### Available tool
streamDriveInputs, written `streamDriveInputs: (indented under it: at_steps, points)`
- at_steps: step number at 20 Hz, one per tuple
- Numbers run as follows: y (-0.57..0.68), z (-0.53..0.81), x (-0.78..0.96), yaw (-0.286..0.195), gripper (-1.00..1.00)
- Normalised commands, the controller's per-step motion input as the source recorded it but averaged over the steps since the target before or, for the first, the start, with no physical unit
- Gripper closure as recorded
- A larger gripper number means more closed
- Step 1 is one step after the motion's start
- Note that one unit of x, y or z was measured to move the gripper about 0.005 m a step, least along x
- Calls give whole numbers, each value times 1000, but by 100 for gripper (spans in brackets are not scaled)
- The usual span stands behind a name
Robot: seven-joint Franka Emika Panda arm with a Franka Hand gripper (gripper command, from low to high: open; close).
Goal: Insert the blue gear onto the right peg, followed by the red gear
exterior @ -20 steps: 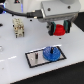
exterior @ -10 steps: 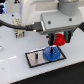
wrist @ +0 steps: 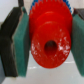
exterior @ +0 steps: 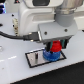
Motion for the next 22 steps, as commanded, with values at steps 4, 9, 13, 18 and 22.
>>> streamDriveInputs:
  at_steps: [4,9,13,18,22]
  points:
    - [-30,-43,103,0,100]
    - [-24,-24,37,0,100]
    - [-1,104,15,0,100]
    - [6,188,20,0,100]
    - [7,125,18,0,100]
